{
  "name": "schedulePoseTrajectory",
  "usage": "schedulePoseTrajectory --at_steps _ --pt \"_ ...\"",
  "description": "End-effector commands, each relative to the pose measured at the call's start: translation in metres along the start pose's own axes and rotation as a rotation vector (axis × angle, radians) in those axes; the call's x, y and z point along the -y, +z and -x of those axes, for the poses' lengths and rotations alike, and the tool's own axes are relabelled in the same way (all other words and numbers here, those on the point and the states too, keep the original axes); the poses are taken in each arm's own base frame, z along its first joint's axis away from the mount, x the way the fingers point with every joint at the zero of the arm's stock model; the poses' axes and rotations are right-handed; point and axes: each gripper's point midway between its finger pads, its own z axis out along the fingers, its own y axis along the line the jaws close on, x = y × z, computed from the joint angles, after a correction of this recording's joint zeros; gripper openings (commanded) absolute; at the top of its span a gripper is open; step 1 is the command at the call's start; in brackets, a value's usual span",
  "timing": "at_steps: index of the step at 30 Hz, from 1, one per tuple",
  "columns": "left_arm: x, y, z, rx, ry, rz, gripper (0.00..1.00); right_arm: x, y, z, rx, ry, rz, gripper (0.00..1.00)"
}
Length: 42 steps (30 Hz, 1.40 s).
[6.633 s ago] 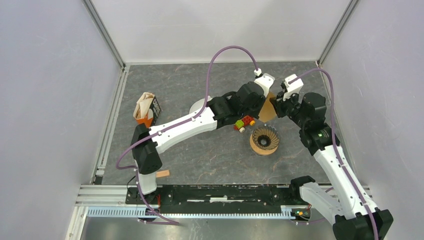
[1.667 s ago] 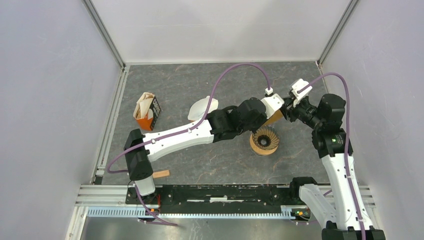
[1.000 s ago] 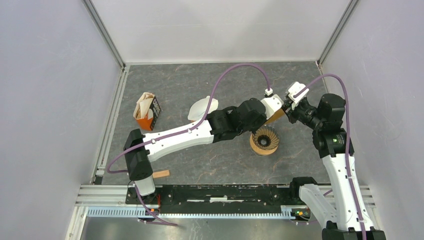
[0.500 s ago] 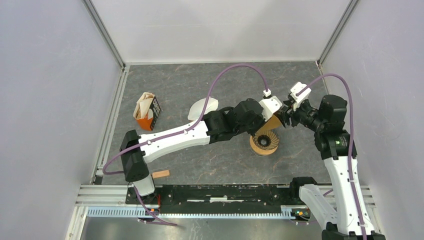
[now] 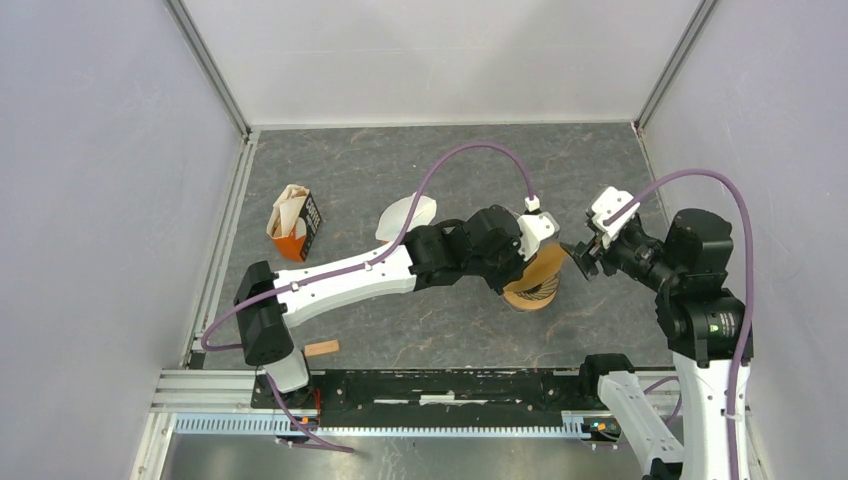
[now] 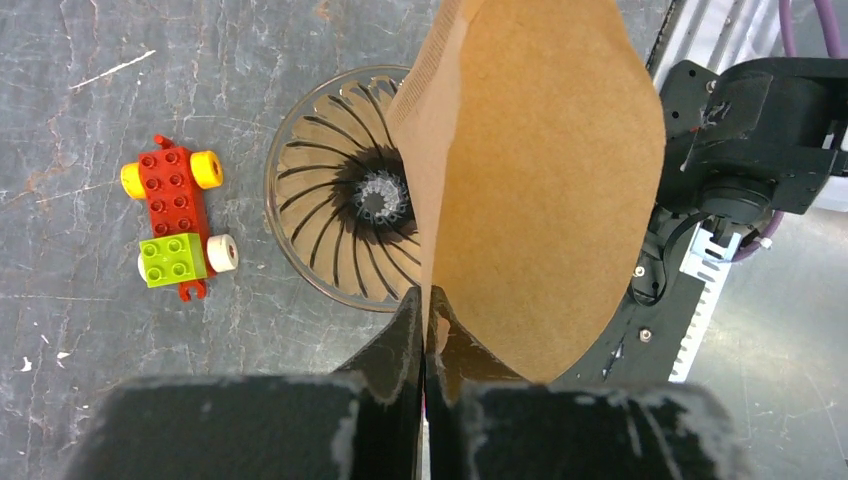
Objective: Place the coffee filter in the dripper
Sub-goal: Place the coffee filter in the coffee dripper.
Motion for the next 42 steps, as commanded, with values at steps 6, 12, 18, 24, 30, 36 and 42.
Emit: schedulePoseTrajectory --at_steps 6,12,18,24,30,36,42 --pt "0.004 -0.008 0.005 0.000 -0.030 -0.022 0.02 -0.045 -0.017 -0.029 -0.088 -0.177 0.229 0.71" --pt "0.003 -0.001 -0.001 -0.030 -0.041 -0.014 0.02 -0.062 -0.018 -0.043 -0.091 -0.248 0.336 0.74" --pt "0.002 0.007 -0.007 -0.056 -0.116 -0.024 0.02 -0.069 -0.013 -0.057 -0.083 -0.327 0.378 0.80" --pt "0.002 0.014 -0.011 -0.080 -0.137 -0.025 0.02 -0.072 -0.004 -0.063 -0.070 -0.347 0.430 0.81" --pt "0.000 0.020 -0.014 -0.109 -0.140 -0.017 0.02 -0.073 0.002 -0.066 -0.069 -0.340 0.466 0.84" --pt "0.000 0.024 -0.014 -0.117 -0.147 -0.015 0.02 -0.077 0.006 -0.081 -0.100 -0.359 0.498 0.84" --pt "0.003 0.028 -0.017 -0.132 -0.157 -0.028 0.03 -0.083 0.008 -0.092 -0.109 -0.372 0.524 0.85"
